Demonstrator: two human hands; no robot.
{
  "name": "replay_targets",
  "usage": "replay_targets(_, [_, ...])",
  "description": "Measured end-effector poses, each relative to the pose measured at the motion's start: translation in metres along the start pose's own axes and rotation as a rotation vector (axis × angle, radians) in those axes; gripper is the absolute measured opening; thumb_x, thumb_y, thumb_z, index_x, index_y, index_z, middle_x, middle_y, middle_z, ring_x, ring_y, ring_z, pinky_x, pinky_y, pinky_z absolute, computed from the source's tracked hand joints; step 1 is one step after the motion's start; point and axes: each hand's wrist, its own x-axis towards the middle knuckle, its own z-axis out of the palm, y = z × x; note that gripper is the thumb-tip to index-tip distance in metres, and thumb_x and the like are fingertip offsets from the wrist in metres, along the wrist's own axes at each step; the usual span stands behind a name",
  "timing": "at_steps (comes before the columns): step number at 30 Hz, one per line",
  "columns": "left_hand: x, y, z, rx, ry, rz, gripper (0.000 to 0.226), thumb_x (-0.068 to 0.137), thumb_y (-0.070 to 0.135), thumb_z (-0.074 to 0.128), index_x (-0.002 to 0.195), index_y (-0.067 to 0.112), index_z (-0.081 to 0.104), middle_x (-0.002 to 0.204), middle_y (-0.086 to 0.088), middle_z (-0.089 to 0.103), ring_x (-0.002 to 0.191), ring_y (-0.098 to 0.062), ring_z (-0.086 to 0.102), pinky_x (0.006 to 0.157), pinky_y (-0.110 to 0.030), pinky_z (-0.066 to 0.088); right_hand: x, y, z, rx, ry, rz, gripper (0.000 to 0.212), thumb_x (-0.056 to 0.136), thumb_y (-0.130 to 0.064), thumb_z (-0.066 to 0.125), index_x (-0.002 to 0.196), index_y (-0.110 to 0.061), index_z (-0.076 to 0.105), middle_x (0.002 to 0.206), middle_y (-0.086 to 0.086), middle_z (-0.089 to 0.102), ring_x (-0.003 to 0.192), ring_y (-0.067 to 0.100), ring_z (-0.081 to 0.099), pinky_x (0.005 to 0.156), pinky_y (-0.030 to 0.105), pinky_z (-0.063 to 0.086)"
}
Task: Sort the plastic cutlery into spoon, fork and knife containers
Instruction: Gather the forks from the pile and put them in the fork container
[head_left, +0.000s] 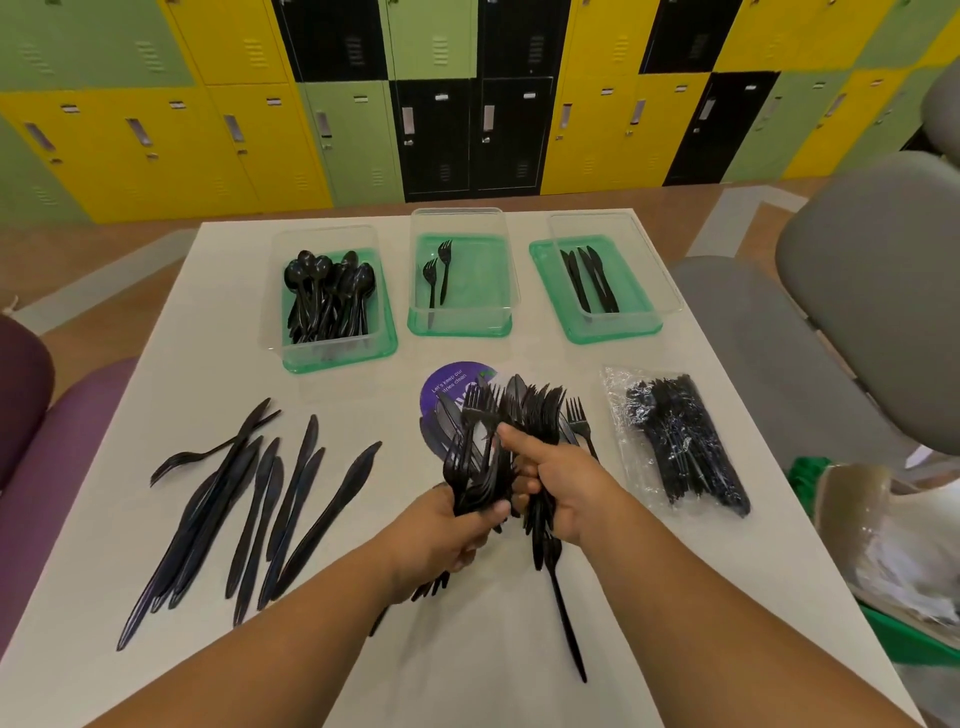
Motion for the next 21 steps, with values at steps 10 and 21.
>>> replay_targets(10, [-0.003,0.002,0.007,0.097,-0.135,-0.049,0.014,0.093,0.019,0.059,0.082,0.016,0.051,0.057,0.003,0.031,0.047,-0.007,0.029,0.049,-0.022,0.023,0.005,0.004,-0.013,0.092,-0.057,0.065,0.045,0.061,-0.028,0.088,0.095,-0.002,0.073,0.072,0.005,0.053,0.068,0.021,0.051,0.067,0.039,0.061])
replay_targets(21, [0.006,0.007,-0.016,0.294,0.131,-0.098,0.021,0.085,0.014,0.068,0.102,0.002,0.068,0.053,0.008,0.051,0.048,-0.010,0.037,0.047,-0.019,0.033,-0.018,-0.021,-0.033,0.209,0.183,-0.081,0.028,0.094,-0.016,0.055,0.066,-0.009,0.053,0.048,0.002,0.051,0.045,0.013,0.050,0.046,0.026,0.045])
